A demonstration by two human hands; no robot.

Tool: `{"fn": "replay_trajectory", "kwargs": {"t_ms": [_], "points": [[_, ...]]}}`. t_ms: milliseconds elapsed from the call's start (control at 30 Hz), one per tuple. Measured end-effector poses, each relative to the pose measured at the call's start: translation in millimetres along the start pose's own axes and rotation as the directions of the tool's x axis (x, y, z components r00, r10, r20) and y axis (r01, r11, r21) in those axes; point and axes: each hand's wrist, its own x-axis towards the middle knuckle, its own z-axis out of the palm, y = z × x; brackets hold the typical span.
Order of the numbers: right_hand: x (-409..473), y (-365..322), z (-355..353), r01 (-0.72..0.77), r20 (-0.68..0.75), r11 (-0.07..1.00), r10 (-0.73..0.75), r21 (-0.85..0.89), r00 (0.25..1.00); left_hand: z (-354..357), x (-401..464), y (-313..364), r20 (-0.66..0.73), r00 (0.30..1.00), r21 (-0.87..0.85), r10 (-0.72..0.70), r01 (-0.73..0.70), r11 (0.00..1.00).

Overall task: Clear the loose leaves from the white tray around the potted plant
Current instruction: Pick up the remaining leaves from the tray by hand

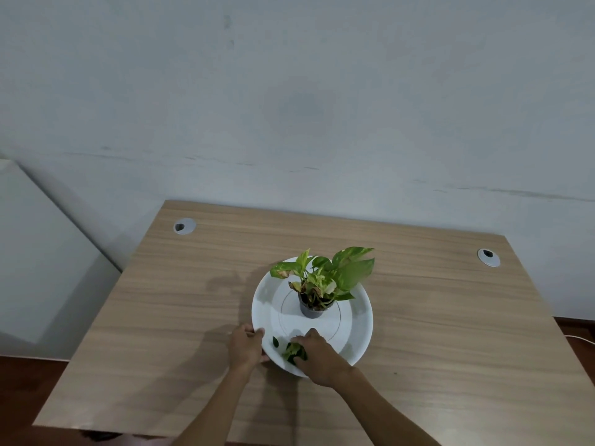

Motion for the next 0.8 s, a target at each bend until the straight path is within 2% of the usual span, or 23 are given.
{"fn": "replay_trajectory", "kwargs": {"t_ms": [133,233,333,367,400,467,533,600,667,700,733,800], "points": [[7,-14,-4,0.054,-0.06,0.997,-0.05,0.061,0.997,-2,1,0,0.028,1.0,0.02,0.005,-0.005,1.0],[5,-6,-12,0.085,-0.109,0.996,-0.081,0.036,0.991,-7,4,-3,0.024,0.999,0.077,0.04,-0.042,0.996],[2,5,-20,0.089,-0.097,0.996,-0.088,0.006,0.991,-9,3,-3,0.039,0.996,0.067,0.084,-0.086,0.994],[2,5,-22,0.095,-0.082,0.995,-0.095,-0.004,0.992,-9,2,-2,0.031,0.991,0.098,0.127,-0.129,0.987],[1,5,-23,0.097,-0.071,0.995,-0.097,-0.007,0.993,-10,3,-2,0.009,0.975,0.204,0.22,-0.217,0.955],[2,3,-26,0.094,-0.063,0.996,-0.094,0.0,0.994,-12,6,-2,0.023,0.881,0.488,0.473,-0.423,0.764],[2,3,-28,0.083,-0.04,0.997,-0.083,-0.005,0.996,-13,6,5,0.195,0.781,0.571,0.593,-0.582,0.579],[1,6,-26,0.058,-0.016,0.998,-0.059,-0.032,0.998,-10,8,12,0.433,0.723,0.596,0.539,-0.678,0.43],[-2,8,-23,0.002,-0.034,0.999,-0.004,-0.044,0.999,-6,11,15,0.553,0.683,0.642,0.477,-0.714,0.278],[-3,10,-21,-0.021,-0.047,0.999,0.019,-0.043,0.999,-4,13,14,0.525,0.679,0.65,0.513,-0.709,0.274],[-5,10,-18,-0.032,-0.049,0.999,0.029,-0.041,0.998,-2,14,13,0.439,0.7,0.653,0.563,-0.679,0.336],[-6,10,-16,-0.01,-0.015,0.998,0.009,-0.068,1.0,-1,14,14,0.194,0.821,0.602,0.537,-0.532,0.596]]}}
